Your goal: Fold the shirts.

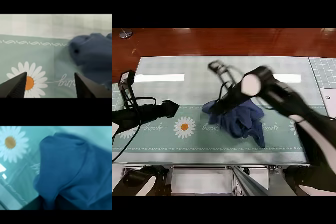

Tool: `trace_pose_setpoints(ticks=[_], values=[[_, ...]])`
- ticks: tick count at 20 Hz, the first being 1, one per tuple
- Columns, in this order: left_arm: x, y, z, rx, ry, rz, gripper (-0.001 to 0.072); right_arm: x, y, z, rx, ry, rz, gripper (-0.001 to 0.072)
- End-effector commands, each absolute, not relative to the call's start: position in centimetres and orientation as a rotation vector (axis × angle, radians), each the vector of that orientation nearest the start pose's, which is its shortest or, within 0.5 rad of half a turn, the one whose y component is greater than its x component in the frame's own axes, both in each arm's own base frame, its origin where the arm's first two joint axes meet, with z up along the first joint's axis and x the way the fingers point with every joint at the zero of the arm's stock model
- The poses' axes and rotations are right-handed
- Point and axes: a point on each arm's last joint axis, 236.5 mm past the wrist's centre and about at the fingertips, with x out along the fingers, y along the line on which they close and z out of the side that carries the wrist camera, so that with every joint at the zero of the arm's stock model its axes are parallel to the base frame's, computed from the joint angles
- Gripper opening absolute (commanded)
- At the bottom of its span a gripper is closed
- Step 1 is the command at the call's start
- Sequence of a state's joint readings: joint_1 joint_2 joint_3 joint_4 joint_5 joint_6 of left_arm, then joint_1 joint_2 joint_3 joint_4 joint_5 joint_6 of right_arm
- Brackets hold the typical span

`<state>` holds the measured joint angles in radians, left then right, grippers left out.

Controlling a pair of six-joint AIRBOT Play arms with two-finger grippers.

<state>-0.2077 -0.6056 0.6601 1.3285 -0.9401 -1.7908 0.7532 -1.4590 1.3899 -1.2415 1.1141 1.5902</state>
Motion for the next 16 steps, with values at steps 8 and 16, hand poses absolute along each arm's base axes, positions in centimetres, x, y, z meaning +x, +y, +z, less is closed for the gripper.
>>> trace_pose_setpoints(ticks=[8, 16], values=[[27.1, -14.0, 0.1, -0.371, 1.200, -0.310, 0.0702, 34.9, 16.7, 4.3, 0.072, 1.322, 0.421, 0.0631], [21.8, -22.8, -5.7, -0.452, 1.551, -0.679, 0.0702, 22.3, 7.6, -4.6, 0.572, 1.365, 0.192, 0.0627]])
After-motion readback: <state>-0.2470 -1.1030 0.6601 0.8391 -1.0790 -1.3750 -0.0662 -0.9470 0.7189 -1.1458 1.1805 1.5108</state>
